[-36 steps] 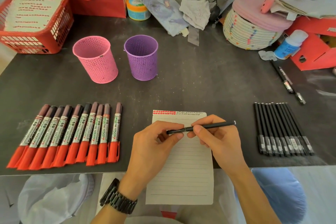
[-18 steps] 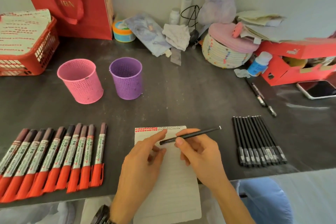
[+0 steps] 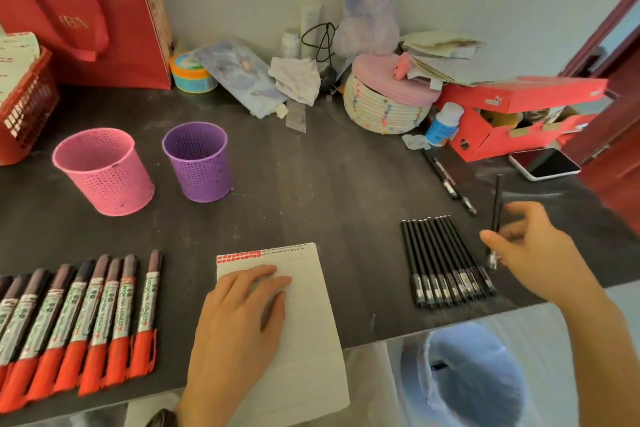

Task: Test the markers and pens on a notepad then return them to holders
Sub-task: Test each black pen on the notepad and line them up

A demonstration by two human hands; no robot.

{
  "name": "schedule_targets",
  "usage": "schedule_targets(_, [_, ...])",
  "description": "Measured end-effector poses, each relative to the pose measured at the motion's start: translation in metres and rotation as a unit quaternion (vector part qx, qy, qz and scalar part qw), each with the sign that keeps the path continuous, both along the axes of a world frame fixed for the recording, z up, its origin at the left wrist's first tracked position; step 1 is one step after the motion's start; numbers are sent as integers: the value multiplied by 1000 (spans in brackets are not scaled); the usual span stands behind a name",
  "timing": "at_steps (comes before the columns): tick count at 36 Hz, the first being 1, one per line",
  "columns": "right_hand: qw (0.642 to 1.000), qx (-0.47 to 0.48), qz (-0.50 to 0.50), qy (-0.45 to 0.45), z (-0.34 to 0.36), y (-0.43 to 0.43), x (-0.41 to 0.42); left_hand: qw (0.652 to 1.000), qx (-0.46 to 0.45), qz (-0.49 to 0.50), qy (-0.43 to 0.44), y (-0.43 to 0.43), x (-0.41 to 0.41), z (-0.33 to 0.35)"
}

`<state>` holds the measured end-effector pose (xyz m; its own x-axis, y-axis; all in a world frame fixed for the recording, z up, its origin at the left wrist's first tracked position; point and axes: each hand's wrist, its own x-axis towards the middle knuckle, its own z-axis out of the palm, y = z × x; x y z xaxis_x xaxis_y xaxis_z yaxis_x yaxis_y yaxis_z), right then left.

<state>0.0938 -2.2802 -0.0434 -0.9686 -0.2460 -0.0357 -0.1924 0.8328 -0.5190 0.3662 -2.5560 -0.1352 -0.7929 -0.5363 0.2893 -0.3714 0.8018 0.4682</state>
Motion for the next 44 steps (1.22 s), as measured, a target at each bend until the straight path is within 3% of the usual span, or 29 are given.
schedule_targets(8, [984, 163, 10, -70, -16, 11, -12, 999, 27, 3, -18, 0, 1, 1])
schedule_targets(31, [988, 149, 5, -50, -27, 2, -6, 999, 20, 6, -26, 1, 0, 1])
schedule_targets(37, [993, 110, -29, 45, -29, -16, -22, 1000, 21, 5, 3, 1, 0, 2])
schedule_targets(44, [989, 90, 3, 114, -28, -69, -63, 1000, 24, 12, -9, 2, 0, 5])
